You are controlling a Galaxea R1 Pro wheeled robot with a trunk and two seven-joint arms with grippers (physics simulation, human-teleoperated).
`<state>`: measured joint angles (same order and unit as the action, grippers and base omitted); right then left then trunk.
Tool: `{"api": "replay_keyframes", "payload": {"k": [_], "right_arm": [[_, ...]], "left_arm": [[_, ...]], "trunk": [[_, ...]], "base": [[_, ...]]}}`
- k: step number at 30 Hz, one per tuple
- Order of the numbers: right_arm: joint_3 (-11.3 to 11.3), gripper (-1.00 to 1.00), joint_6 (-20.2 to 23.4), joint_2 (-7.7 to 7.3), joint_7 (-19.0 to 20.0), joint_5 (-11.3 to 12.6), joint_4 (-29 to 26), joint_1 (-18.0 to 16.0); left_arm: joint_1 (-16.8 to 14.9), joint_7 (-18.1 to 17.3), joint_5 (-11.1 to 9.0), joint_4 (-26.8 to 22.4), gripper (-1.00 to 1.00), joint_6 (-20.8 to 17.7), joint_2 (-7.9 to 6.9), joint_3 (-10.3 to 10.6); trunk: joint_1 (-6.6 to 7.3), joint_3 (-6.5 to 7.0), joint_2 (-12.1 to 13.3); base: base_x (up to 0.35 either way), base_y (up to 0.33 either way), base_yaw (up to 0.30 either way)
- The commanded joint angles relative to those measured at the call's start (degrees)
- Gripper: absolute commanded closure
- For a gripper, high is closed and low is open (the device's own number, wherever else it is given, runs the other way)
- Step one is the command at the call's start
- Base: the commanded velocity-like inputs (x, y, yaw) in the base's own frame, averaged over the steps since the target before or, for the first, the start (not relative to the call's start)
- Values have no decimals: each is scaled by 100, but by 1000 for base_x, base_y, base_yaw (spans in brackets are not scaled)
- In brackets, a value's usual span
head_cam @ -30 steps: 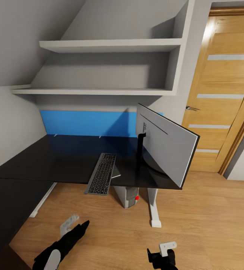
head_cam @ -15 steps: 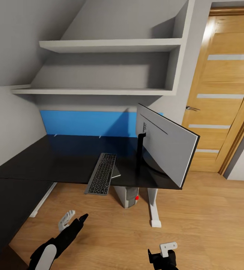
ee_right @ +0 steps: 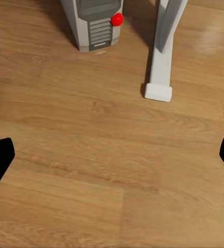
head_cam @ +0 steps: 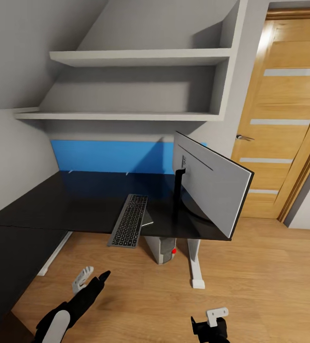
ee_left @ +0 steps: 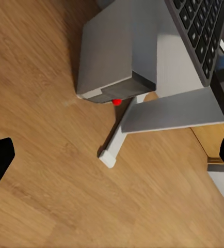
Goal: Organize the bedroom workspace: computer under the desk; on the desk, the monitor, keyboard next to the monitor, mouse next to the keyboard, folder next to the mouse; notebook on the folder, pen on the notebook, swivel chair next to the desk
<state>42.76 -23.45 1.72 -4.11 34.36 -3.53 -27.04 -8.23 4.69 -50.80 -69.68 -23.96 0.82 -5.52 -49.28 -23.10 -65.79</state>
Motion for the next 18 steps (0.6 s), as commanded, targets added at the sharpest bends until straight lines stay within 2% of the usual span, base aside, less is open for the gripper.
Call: {"api": "replay_keyframes", "payload": {"k": [1,8,12,15,16,17,18], "right_arm": [[49,-100,-11,0,-35,16,1,-5],[52,-100,-11,-4,-29,10,1,-4],[55,-100,-12,-4,-29,6,5,-4],[56,-100,-16,-4,-29,5,6,-4],[56,-100,-17,-4,-28,3,6,-4],[56,-100,-17,-5,-28,3,7,-5],[57,-100,-18,-5,-30,1,7,-4]], "left_arm": [[-3,41,-61,-14,-100,-37,3,-12],[-3,47,-115,-252,-100,-45,10,-11],[-3,59,-506,-320,-100,-46,9,-11],[-3,76,-1047,-337,-100,-48,0,-10],[-3,94,-1485,-343,-100,-51,-13,-10],[-3,106,-1708,-345,-100,-52,-28,-10],[-6,173,-2331,-348,-100,-54,-121,-9]], "trunk": [[0,-6,-4],[0,-7,-4],[0,-7,-4],[0,-7,-4],[0,-7,-4],[0,-7,-4],[0,-7,-4]], "base": [[0,0,0],[0,0,0],[0,0,0],[0,0,0],[0,0,0],[0,0,0],[0,0,0]]}}
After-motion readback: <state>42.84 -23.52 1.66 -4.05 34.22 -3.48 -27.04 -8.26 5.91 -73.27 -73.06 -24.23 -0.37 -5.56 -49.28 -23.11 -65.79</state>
